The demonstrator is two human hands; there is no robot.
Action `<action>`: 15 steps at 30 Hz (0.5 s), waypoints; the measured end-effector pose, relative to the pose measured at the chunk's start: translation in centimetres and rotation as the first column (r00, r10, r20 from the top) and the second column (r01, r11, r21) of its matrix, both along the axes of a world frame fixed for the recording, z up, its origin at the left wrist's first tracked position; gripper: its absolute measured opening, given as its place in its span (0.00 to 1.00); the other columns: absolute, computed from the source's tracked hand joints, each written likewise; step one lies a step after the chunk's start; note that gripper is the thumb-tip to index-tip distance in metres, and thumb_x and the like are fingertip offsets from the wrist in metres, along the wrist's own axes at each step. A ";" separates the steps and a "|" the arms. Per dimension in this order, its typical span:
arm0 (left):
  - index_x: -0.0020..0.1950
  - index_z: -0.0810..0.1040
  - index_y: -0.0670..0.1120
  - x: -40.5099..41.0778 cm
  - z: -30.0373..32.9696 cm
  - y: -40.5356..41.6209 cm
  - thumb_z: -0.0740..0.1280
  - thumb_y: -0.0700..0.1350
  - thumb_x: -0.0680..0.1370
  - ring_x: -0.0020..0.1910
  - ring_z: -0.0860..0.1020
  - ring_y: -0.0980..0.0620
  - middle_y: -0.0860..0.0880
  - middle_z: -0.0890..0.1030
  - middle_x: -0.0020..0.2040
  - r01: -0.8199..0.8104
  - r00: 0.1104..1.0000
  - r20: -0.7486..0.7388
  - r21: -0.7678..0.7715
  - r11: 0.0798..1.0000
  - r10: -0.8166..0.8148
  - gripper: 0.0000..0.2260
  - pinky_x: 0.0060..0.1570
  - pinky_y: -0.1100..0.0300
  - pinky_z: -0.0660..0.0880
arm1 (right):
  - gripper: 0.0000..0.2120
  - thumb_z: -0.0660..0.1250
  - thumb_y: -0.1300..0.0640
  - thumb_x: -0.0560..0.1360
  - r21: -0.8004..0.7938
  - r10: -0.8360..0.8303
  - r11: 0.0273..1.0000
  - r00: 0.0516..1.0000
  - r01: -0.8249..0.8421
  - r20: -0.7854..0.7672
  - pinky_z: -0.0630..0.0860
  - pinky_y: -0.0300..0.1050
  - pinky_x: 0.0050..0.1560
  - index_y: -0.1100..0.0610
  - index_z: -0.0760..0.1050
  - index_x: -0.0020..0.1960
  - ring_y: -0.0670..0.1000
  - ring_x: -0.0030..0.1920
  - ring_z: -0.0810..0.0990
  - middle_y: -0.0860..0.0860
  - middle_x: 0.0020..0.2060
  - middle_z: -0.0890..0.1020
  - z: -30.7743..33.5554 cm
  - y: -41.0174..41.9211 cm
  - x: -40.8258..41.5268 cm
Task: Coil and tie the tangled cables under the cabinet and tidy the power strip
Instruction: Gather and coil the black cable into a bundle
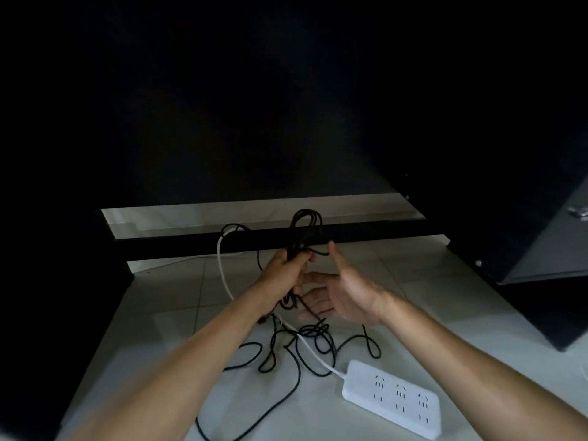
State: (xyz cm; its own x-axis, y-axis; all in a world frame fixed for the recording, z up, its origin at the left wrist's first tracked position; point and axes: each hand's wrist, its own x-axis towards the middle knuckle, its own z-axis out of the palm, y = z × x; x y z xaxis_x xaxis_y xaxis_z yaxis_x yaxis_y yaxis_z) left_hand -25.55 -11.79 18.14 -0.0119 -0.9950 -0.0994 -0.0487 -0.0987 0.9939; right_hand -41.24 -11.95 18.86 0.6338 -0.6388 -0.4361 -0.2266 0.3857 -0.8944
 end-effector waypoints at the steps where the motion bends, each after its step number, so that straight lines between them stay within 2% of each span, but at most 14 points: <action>1: 0.44 0.77 0.47 0.0 -0.1 0.0 0.62 0.48 0.81 0.23 0.69 0.58 0.52 0.69 0.31 -0.013 1.000 -0.014 0.009 1.000 0.013 0.09 0.27 0.61 0.63 | 0.47 0.36 0.23 0.72 -0.005 0.010 1.000 1.000 -0.010 -0.021 0.74 0.49 0.56 0.56 0.75 0.64 0.58 0.48 0.80 0.61 0.48 0.79 0.1 -0.1 -0.1; 4: 0.42 0.74 0.48 0.4 -0.2 -0.5 0.62 0.54 0.79 0.27 0.70 0.55 0.52 0.70 0.31 -0.121 0.988 0.100 -0.008 0.993 0.121 0.11 0.32 0.60 0.66 | 0.48 0.39 0.22 0.72 -0.048 0.038 0.998 0.993 -0.043 -0.114 0.71 0.46 0.42 0.57 0.76 0.65 0.51 0.36 0.72 0.56 0.41 0.76 -0.3 -0.8 -0.6; 6: 0.41 0.72 0.49 1.5 0.0 -0.9 0.62 0.59 0.78 0.28 0.71 0.53 0.52 0.70 0.29 -0.197 0.962 0.186 -0.044 0.979 0.202 0.15 0.34 0.60 0.67 | 0.46 0.49 0.22 0.71 -0.083 0.066 0.993 0.976 -0.085 -0.208 0.71 0.43 0.38 0.60 0.76 0.64 0.48 0.32 0.68 0.50 0.35 0.72 -1.0 -1.6 -1.6; 7: 0.40 0.71 0.48 2.1 0.0 -1.1 0.61 0.60 0.78 0.28 0.71 0.53 0.52 0.70 0.29 -0.228 0.954 0.190 -0.054 0.972 0.234 0.16 0.34 0.60 0.68 | 0.42 0.56 0.23 0.71 -0.114 0.073 0.987 0.956 -0.109 -0.284 0.71 0.43 0.37 0.60 0.77 0.61 0.47 0.31 0.67 0.48 0.32 0.71 -1.3 -2.0 -2.4; 9: 0.38 0.70 0.49 3.1 -0.1 -1.1 0.61 0.59 0.79 0.27 0.70 0.52 0.52 0.70 0.28 -0.271 0.944 0.181 -0.059 0.961 0.277 0.16 0.35 0.59 0.68 | 0.24 0.66 0.34 0.74 -0.204 0.025 0.971 0.899 -0.126 -0.437 0.69 0.43 0.37 0.56 0.77 0.48 0.46 0.28 0.68 0.46 0.28 0.69 -1.1 -2.6 -3.9; 10: 0.37 0.70 0.49 3.4 -0.2 -1.0 0.61 0.59 0.79 0.27 0.70 0.52 0.51 0.70 0.28 -0.283 0.940 0.178 -0.068 0.957 0.291 0.17 0.35 0.58 0.68 | 0.17 0.67 0.40 0.76 -0.245 -0.030 0.964 0.876 -0.101 -0.482 0.69 0.43 0.37 0.54 0.75 0.44 0.47 0.28 0.69 0.46 0.27 0.69 -0.9 -3.0 -4.6; 11: 0.36 0.70 0.49 3.4 -0.4 -0.9 0.61 0.58 0.80 0.26 0.70 0.52 0.51 0.70 0.27 -0.289 0.935 0.190 -0.090 0.953 0.301 0.17 0.34 0.59 0.68 | 0.15 0.68 0.42 0.76 -0.284 -0.105 0.957 0.854 -0.052 -0.509 0.71 0.44 0.37 0.52 0.74 0.41 0.48 0.29 0.71 0.46 0.27 0.70 -0.6 -3.4 -5.2; 13: 0.34 0.69 0.49 3.1 -0.6 -0.5 0.60 0.55 0.81 0.25 0.69 0.53 0.52 0.69 0.26 -0.284 0.919 0.233 -0.163 0.945 0.317 0.18 0.27 0.62 0.66 | 0.15 0.69 0.42 0.75 -0.375 -0.284 0.923 0.809 0.086 -0.514 0.78 0.49 0.46 0.53 0.76 0.39 0.49 0.33 0.76 0.48 0.29 0.74 0.2 -4.3 -5.9; 14: 0.34 0.70 0.49 2.9 -0.5 -0.4 0.61 0.54 0.81 0.25 0.69 0.53 0.52 0.69 0.26 -0.285 0.912 0.247 -0.192 0.939 0.328 0.17 0.24 0.64 0.65 | 0.14 0.69 0.44 0.74 -0.396 -0.371 0.899 0.805 0.187 -0.462 0.79 0.50 0.47 0.54 0.77 0.40 0.49 0.33 0.76 0.50 0.30 0.75 0.5 -4.7 -5.9; 15: 0.34 0.70 0.49 2.7 -0.4 -0.4 0.61 0.54 0.81 0.25 0.70 0.53 0.52 0.70 0.27 -0.287 0.910 0.247 -0.200 0.937 0.331 0.17 0.24 0.65 0.66 | 0.13 0.69 0.46 0.75 -0.360 -0.444 0.878 0.817 0.315 -0.368 0.77 0.49 0.40 0.54 0.76 0.38 0.49 0.30 0.73 0.50 0.30 0.73 1.1 -4.9 -5.7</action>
